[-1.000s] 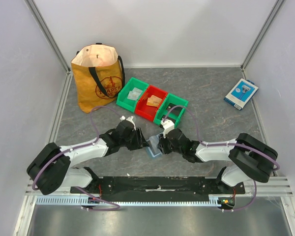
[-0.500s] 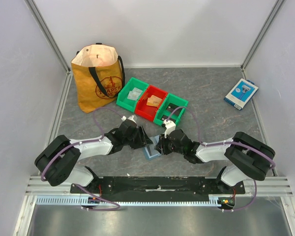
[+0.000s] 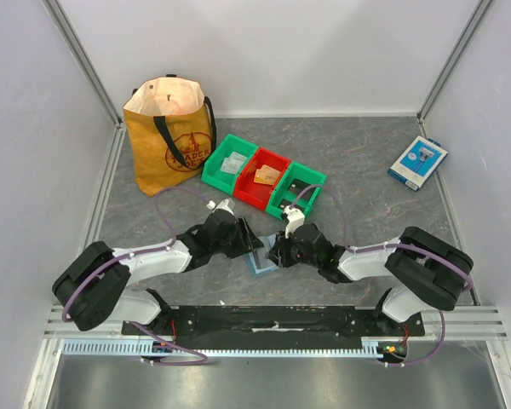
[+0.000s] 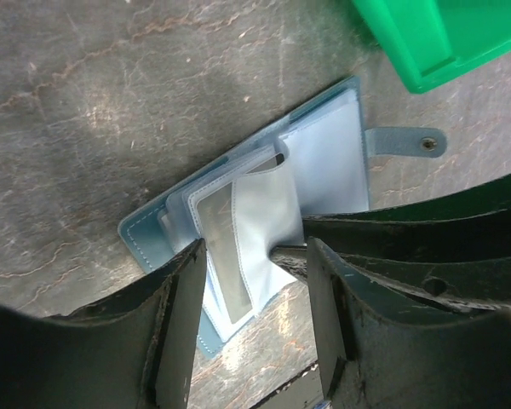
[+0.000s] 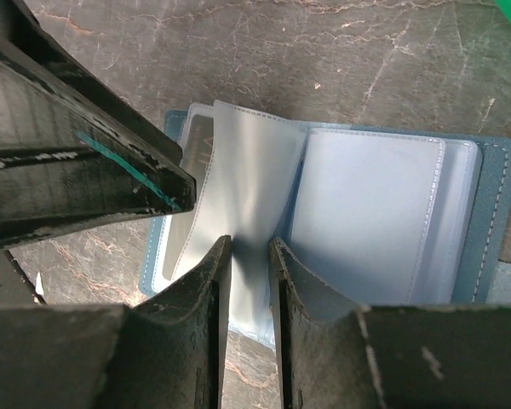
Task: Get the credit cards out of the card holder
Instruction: Remove the credit card from the card holder.
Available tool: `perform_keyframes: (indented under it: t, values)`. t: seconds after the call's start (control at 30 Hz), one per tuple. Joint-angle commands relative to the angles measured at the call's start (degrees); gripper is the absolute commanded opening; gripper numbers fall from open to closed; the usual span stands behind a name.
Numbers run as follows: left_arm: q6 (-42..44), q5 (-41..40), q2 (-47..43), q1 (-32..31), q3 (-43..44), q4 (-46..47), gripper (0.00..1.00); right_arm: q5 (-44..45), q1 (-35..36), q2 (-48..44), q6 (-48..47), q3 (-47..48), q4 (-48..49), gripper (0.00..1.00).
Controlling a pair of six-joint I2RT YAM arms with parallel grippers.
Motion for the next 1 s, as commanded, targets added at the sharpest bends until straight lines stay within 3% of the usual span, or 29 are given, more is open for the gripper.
perform_keyframes:
  t: [0.0,0.23,0.47,0.73,0.97]
  values:
    - [1.5,-3.0,-2.5,-0.9,0.8,4.7,0.59,-2.3,0.6,1.6,0.8,-0.9,-1.2,0.30]
    - [5.5,-2.9,1.1,-0.6,3.4,6.1,0.65,-2.4,0.6,1.4,0.9,-1.0,-1.1,0.29]
    - [3.9,-8.3,-5.3,-0.7,4.3,-5.8,0.65,-2.0,0.5,1.1,1.0,-1.3,-1.2,0.28]
    - [-0.4,1.4,-7.1,-0.9,-0.9,3.2,0.59,-2.4,0.4,1.7,1.1,-1.5,-0.7,0.28]
    - [-1.2,-0.2,-3.5,-0.9,-2.3,7.3,0.59,-2.5,0.4,1.5,1.3,-1.6,-0.6,0.27]
